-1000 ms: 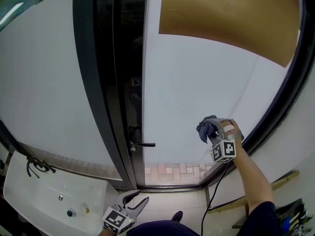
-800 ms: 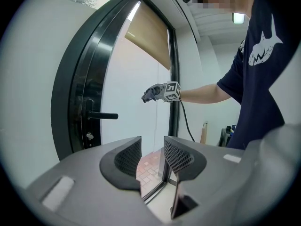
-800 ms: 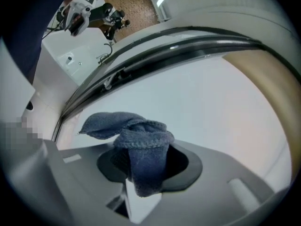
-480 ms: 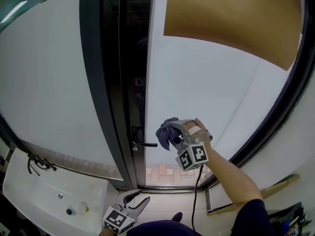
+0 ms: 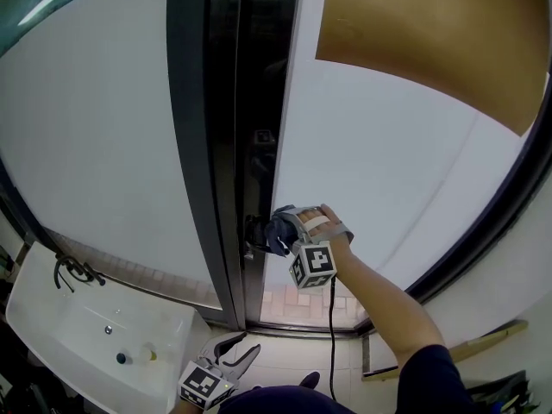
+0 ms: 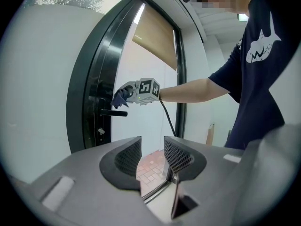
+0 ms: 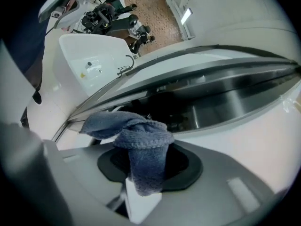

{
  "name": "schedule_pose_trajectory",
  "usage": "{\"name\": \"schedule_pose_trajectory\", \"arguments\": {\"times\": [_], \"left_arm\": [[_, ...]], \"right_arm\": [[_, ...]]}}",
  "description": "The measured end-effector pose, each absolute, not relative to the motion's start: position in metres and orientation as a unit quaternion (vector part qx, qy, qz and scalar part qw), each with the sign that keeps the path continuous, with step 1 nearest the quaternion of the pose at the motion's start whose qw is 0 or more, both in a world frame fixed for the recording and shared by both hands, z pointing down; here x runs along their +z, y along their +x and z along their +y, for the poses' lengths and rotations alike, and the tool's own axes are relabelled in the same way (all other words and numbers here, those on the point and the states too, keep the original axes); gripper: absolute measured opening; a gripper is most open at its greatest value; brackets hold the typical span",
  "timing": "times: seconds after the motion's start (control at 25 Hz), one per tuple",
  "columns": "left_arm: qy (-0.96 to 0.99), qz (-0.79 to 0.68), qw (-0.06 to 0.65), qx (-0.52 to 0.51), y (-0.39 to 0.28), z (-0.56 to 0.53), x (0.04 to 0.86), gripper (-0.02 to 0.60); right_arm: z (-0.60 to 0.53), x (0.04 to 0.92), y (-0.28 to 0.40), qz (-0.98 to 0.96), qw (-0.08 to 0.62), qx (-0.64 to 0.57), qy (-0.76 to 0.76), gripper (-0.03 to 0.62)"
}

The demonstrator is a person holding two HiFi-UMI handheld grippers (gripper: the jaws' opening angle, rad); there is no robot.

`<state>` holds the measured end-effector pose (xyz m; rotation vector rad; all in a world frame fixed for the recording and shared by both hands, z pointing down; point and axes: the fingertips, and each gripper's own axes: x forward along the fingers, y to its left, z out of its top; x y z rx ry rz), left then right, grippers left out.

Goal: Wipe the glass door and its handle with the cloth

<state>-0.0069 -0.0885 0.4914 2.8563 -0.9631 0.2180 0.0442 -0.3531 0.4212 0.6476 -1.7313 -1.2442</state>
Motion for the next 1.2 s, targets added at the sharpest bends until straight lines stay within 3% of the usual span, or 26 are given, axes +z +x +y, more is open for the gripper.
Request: {"name": "schedule_pose_trajectory", "arguments": {"times": [1.2], "left_arm": [[0.954,-0.28,0.063,0.08,0.016,-0.097,0.5,0.146]], "right_arm": [[-0.311,0.437,0.349,-0.622,0.56,-0.395,0.379,0.146]]}}
